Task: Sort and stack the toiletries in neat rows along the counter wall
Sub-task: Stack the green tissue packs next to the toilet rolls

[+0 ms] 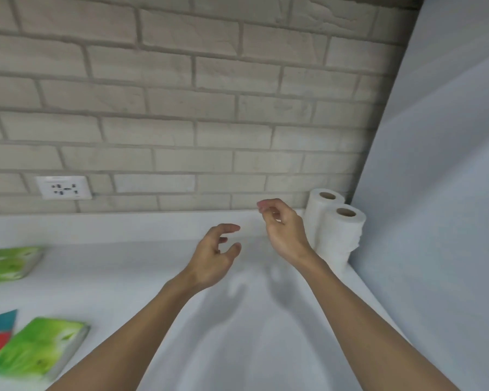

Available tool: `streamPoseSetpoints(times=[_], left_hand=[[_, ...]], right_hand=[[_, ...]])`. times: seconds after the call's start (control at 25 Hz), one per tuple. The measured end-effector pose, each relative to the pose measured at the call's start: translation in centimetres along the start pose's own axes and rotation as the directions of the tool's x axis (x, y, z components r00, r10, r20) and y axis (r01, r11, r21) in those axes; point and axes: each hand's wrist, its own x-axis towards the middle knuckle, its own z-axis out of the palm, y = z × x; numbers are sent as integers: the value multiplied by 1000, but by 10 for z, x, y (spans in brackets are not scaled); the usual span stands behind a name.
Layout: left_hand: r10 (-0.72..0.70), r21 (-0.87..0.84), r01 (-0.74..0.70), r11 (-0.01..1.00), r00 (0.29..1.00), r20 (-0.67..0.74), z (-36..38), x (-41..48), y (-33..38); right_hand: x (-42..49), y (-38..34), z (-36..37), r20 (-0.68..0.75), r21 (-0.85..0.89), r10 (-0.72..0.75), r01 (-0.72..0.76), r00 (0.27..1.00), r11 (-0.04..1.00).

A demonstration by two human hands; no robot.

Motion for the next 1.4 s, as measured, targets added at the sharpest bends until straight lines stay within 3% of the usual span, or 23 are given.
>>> streamPoseSetpoints(times=[0.24,0.4,0.8,1.0,1.12,1.24,1.4], left_hand=[[18,228,-4,974,998,-60,-97,-51,-37],[49,387,-27,921,998,-45,-151,-80,-52],[-45,585,102,805,993,-110,-261,-147,-111],[-165,657,141,741,986,-26,-282,-164,-132],[-258,653,167,739,965,46,-287,-167,-142],[-308,616,206,761,949,63,-290,-169,-150],[-318,581,223,783,946,65,-286,-171,-156]], right_hand=[[-36,-25,95,254,-43,-32,45,967,998],[-60,-36,143,350,-46,-19,38,936,998],[-117,-51,264,597,-115,42,34,801,993],[-141,-34,301,681,-295,141,93,719,951],[-156,-27,314,695,-363,257,19,671,931],[-165,-20,320,680,-434,279,66,679,898],[-176,-16,319,670,-443,201,167,715,881]])
